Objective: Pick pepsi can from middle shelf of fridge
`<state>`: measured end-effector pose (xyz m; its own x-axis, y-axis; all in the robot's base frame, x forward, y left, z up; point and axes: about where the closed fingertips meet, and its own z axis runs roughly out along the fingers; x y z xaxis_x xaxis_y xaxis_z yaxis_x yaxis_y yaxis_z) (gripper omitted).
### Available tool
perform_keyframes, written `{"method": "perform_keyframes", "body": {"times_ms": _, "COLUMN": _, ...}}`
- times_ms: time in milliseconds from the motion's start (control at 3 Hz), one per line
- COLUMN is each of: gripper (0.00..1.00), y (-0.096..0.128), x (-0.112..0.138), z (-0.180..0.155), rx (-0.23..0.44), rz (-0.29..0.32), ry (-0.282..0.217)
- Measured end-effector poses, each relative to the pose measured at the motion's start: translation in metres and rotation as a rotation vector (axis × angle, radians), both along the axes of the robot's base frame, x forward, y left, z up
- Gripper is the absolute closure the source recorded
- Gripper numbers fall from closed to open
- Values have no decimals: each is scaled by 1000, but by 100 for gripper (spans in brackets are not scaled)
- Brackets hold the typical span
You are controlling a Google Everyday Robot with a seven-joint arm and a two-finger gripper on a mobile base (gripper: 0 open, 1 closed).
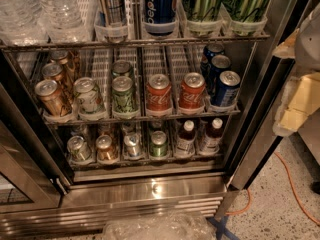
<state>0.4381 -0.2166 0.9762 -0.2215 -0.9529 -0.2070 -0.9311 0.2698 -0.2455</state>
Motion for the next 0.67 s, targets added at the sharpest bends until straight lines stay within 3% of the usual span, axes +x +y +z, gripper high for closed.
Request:
{"method": "perform_keyframes", "body": {"times_ms": 333, "gripper": 0, "y": 2, "x": 0, "z": 2, "rx": 13, "rz": -3, "ry": -9}}
{"method": "perform_keyframes", "body": {"times_ms": 667, "gripper": 0, "y": 15, "x": -3, "z": -1, "rx": 117, "rz": -23, "ry": -18}}
